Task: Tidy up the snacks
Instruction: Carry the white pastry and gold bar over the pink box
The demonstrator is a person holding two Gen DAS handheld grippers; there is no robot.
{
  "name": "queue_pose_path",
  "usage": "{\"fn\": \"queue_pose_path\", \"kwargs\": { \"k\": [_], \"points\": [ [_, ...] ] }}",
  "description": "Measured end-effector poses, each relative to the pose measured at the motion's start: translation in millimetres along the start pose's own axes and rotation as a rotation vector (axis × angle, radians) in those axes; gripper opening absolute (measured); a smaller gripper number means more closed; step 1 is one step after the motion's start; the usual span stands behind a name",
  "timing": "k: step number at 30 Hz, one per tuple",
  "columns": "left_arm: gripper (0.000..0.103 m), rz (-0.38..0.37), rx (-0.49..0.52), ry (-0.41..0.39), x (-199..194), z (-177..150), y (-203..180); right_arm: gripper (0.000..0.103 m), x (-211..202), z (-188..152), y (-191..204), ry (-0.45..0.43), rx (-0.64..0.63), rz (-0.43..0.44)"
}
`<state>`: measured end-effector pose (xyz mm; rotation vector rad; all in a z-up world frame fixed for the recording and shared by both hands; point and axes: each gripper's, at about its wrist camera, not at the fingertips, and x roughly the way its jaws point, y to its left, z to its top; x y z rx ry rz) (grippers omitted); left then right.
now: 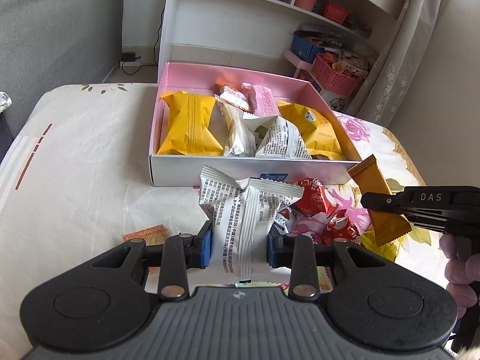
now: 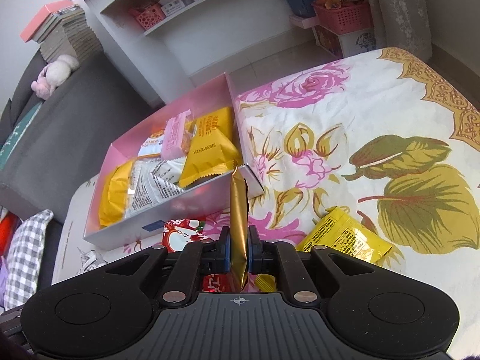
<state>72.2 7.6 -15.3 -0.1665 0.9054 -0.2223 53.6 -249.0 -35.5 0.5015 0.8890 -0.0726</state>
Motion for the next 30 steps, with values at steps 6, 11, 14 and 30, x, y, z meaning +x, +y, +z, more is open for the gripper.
{"fn": "queue_pose_path", "kwargs": {
  "k": [6,11,14,30],
  "points": [
    [0.031,0.004,0.009,-0.028,-7,4,-3,0.009,-17,8,3,-0.040,0.025,0.053],
    [0.031,0.007,-0.002,-0.055,-10,12,-2,0.009,-24,14,7,-0.057,0.044,0.084],
    [0.031,0.013,-0.009,-0.079,-11,17,-1,0.009,-23,15,11,-0.061,0.034,0.084],
    [0.031,0.031,0.066,-0.188,28,72,-5,0.009,27,55,48,-0.064,-0.010,0.118]
  ]
}}
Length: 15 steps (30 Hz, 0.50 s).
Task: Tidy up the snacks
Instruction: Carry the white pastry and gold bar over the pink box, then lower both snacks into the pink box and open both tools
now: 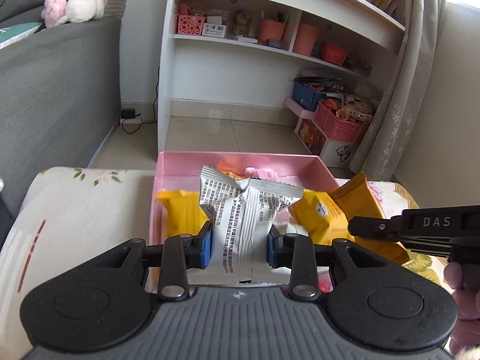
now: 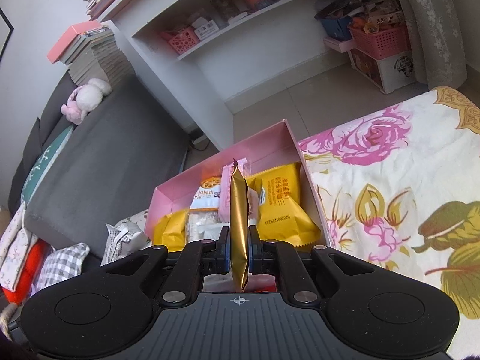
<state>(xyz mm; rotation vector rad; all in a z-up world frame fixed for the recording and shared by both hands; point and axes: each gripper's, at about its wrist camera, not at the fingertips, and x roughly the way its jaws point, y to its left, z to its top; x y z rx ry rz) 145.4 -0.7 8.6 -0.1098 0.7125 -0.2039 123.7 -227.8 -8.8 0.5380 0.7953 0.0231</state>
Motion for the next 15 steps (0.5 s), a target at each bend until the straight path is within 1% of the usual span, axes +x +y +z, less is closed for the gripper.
{"fn": "queue_pose_path", "kwargs": {
  "k": [8,11,15],
  "points": [
    [0.031,0.023,-0.018,-0.001,35,6,2,0.009,36,14,0,0.006,-0.006,-0.007],
    [0.031,0.051,-0.016,-0.007,43,8,3,0.010,46,17,1,0.008,-0.014,-0.008],
    [0.031,0.105,0.000,-0.043,48,13,3,0.010,55,18,2,0.010,-0.016,-0.020]
  ]
}}
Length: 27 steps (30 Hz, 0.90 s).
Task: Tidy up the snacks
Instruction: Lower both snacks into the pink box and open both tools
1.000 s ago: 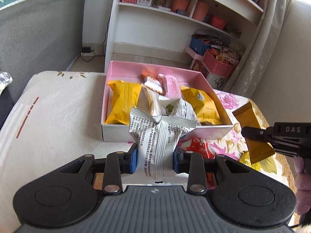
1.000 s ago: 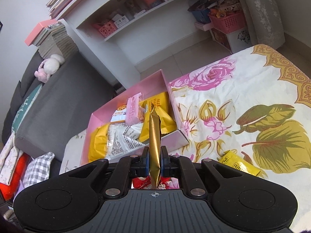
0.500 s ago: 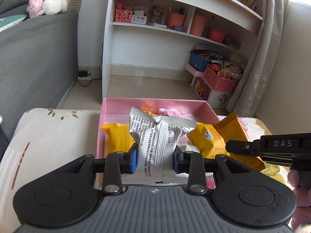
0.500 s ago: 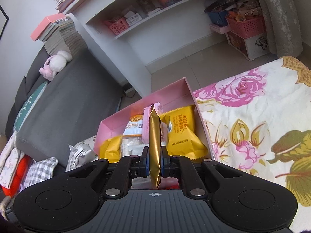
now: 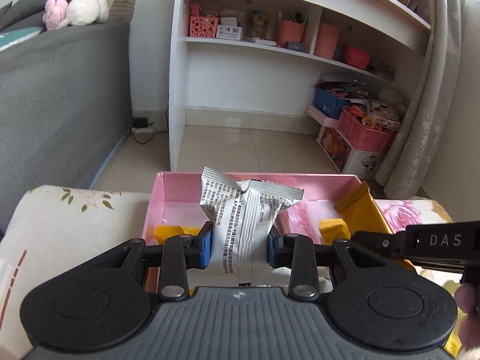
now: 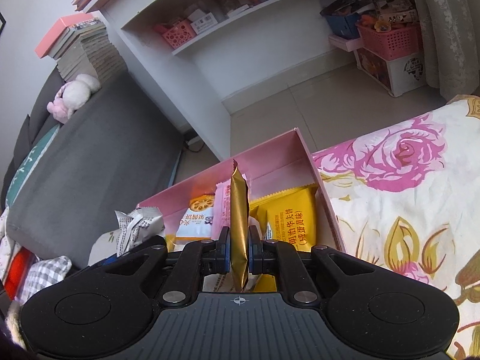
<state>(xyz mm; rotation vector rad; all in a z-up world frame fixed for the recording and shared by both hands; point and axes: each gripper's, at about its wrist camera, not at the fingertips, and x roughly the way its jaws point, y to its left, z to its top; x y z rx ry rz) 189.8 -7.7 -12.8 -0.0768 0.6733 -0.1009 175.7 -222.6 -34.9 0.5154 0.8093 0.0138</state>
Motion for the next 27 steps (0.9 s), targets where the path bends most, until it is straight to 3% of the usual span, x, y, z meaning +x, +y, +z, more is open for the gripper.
{"fn": "queue_pose_path", "kwargs": {
  "k": [7,13,15,17,21,23,25,27],
  "points": [
    [0.031,0.092,0.025,0.022,18,14,0,0.012,10,3,0,0.007,-0.004,-0.014],
    [0.039,0.094,0.013,0.088,24,18,2,0.017,11,4,0,0.001,0.010,-0.007],
    [0.048,0.085,0.005,0.081,21,17,3,0.023,9,5,0,-0.004,0.020,-0.013],
    [0.065,0.077,-0.006,0.058,16,14,4,0.031,6,5,-1,-0.009,0.033,-0.004],
    [0.074,0.062,-0.017,0.041,8,11,5,0.042,-1,5,3,-0.012,0.031,0.008],
    [0.076,0.058,-0.017,0.042,4,11,4,0.057,-6,5,7,-0.020,0.022,0.002],
    [0.079,0.052,-0.018,0.037,-1,11,3,0.064,-13,5,11,-0.031,0.005,-0.006],
    [0.081,0.046,-0.015,0.032,-7,12,2,0.065,-19,4,14,-0.032,-0.005,-0.003]
  ]
}}
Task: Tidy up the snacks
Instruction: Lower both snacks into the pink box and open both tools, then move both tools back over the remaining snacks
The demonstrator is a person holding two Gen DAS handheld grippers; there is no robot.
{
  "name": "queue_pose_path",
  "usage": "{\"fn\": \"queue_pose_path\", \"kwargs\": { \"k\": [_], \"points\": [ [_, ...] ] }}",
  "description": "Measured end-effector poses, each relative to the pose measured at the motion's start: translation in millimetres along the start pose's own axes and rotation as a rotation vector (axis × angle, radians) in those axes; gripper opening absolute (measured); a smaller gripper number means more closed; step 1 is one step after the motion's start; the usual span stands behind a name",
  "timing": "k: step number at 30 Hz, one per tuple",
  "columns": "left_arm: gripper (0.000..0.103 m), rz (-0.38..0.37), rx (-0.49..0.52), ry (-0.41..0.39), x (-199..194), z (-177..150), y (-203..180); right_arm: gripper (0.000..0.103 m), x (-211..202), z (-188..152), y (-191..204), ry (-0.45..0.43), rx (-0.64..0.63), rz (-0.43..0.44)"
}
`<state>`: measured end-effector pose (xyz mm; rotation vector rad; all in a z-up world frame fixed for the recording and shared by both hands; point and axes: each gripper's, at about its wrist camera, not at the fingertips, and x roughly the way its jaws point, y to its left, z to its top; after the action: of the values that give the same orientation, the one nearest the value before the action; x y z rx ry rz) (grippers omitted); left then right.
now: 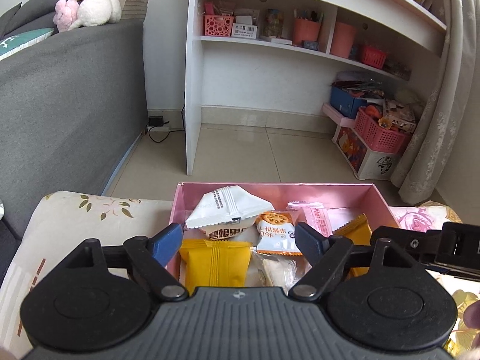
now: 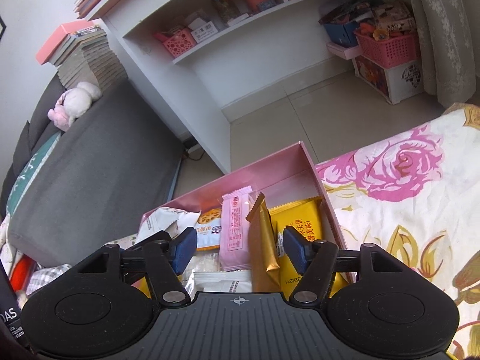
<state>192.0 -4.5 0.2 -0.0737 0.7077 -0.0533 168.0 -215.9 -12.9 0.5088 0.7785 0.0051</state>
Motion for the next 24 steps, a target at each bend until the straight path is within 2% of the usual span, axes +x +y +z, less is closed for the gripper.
{"fn": "queue_pose_path", "kwargs": {
  "k": [14,24],
  "points": [
    [0.092,-0.030,0.009,0.002,-44,-19,5,0.086,-54,-17,3,-0.023,-0.014,-0.010],
    [0.101,-0.050,0.022,0.041,-74,-49,13,0.092,-84,-50,-1,0.001,-0.056,-0.045]
  ]
}}
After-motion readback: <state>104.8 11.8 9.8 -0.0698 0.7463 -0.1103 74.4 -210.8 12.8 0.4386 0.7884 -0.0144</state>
